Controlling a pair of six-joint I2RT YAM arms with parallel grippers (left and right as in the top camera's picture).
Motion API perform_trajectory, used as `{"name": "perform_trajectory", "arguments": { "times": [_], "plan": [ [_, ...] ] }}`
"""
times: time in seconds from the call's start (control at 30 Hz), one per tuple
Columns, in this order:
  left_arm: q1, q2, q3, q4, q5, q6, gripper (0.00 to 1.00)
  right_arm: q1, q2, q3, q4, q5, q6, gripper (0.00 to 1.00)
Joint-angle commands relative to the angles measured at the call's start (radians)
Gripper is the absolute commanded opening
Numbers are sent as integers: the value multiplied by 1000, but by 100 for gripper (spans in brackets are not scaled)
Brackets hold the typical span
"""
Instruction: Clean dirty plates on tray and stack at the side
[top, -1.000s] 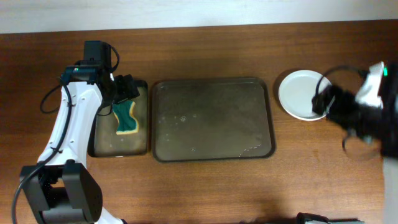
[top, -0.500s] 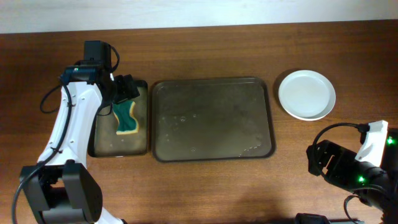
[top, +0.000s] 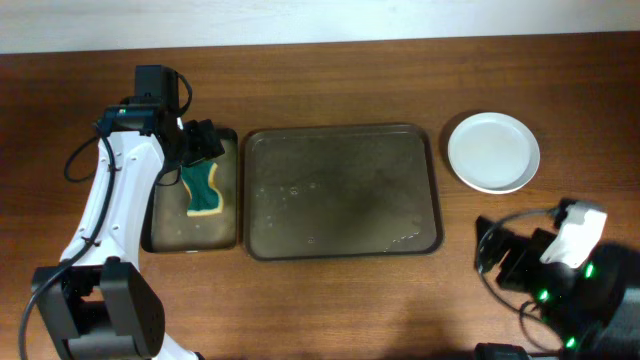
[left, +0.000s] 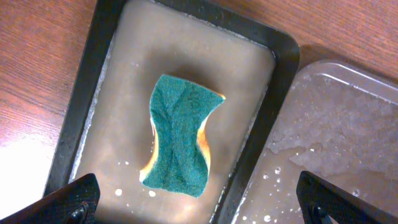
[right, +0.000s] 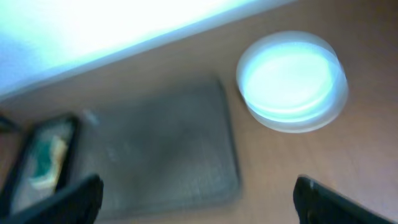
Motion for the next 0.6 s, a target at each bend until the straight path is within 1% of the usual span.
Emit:
{"name": "perform_trajectory", "arguments": {
  "times": [0.0, 0.13, 0.27, 0.4, 0.47, 0.57],
  "plan": [
    [8, -10, 9, 0, 4, 8, 99, 24, -181, -234, 194, -120, -64, 98],
    [8, -10, 9, 0, 4, 9, 99, 39, -337, -479, 447, -123, -64, 98],
    [8, -10, 9, 0, 4, 8, 99, 90, -434, -657, 686, -115, -64, 98],
    [8, -10, 9, 0, 4, 8, 99, 95, -513, -793, 832, -90, -64, 98],
    [8, -10, 9, 0, 4, 8, 99, 95, -512, -844, 909, -73, -64, 98],
    [8, -10, 9, 0, 4, 8, 99, 95, -512, -890, 979, -37, -64, 98]
  ]
}}
